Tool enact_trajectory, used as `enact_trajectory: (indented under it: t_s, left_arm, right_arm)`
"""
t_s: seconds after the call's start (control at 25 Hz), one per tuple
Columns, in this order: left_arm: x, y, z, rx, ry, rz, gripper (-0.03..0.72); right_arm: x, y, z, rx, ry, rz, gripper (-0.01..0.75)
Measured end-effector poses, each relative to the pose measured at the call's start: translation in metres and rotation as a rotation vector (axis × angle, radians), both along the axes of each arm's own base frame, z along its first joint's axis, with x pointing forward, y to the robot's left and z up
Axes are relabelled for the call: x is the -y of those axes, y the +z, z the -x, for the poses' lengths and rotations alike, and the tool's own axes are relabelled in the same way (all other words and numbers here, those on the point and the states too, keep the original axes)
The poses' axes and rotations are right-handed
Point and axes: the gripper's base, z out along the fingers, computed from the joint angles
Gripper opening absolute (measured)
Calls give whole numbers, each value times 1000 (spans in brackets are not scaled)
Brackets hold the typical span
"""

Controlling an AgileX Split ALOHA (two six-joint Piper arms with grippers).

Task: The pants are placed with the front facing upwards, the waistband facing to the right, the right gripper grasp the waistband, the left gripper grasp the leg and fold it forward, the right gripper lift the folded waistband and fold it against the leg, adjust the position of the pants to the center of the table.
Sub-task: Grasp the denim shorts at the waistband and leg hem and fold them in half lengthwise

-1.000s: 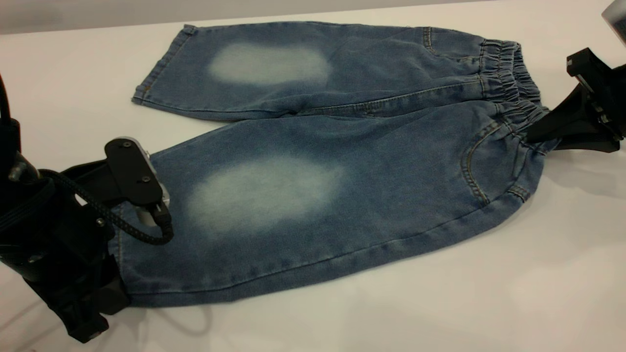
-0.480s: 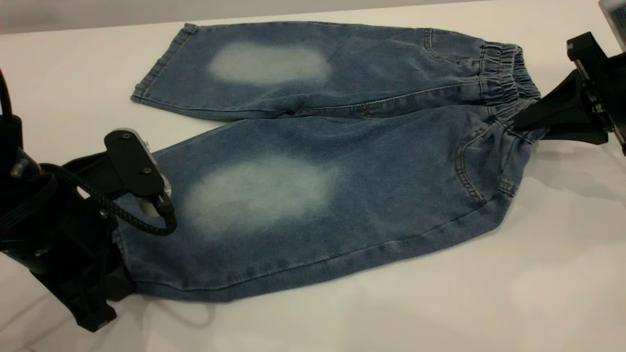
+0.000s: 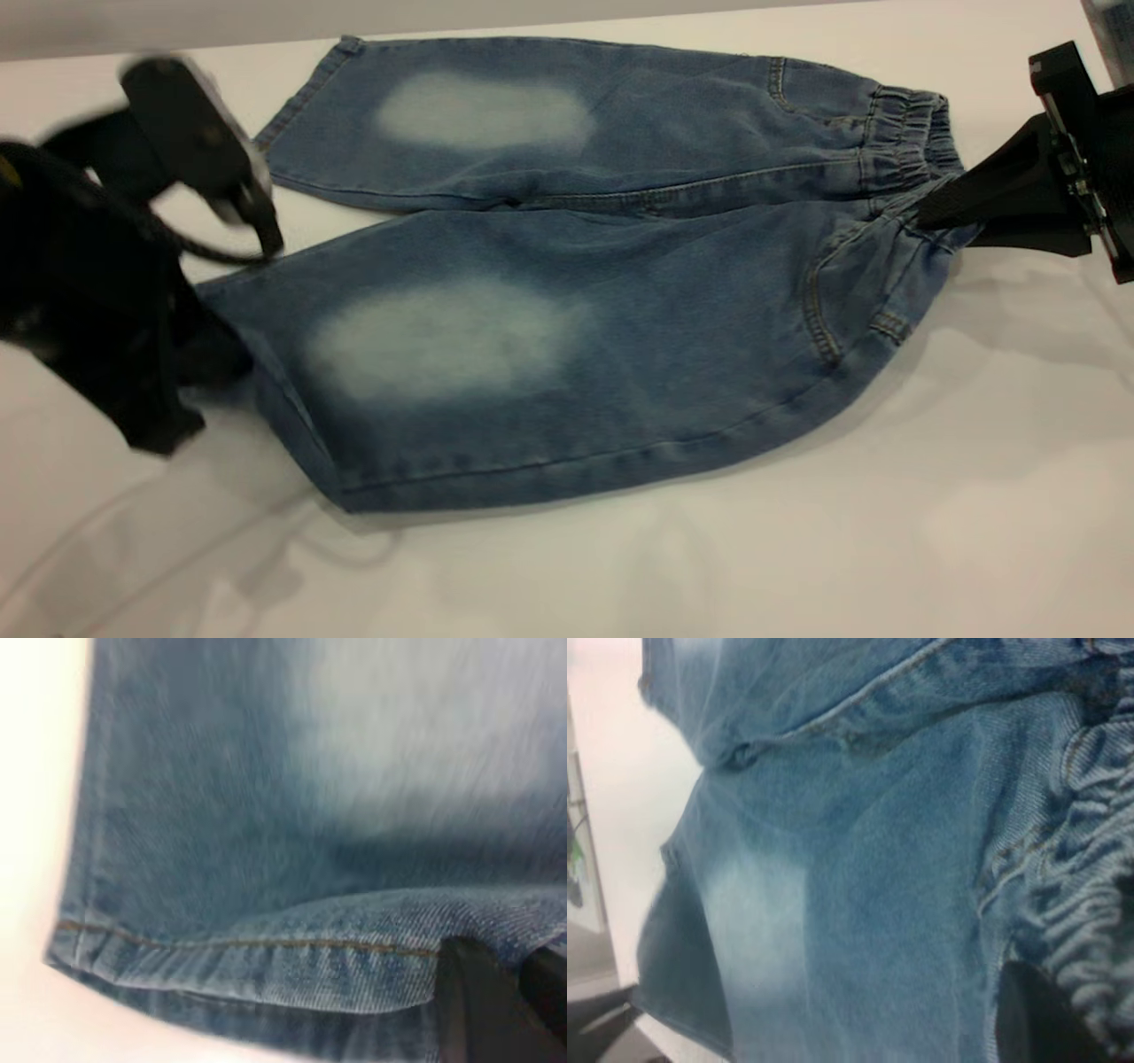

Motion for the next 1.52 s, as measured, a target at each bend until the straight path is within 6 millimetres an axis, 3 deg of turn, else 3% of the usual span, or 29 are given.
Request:
enact_trajectory:
  t_s: [0.32,0.8,1.12,1.52]
  left_arm:
    - [-5,39,-2,168,23,65,90]
    - [-6,58,0,252,26,96,90]
    - [-8,88,7,332,14,144,90]
    - [-13,105,37,240,-65,131,90]
  right_arm:
    - [2,22,12,15,-50,98,46]
    - [-3,69,50,62,-135,209,46]
    - [-17,59,85,-16,-66,156,46]
    - [-33,61,130,-38,-24,126,46]
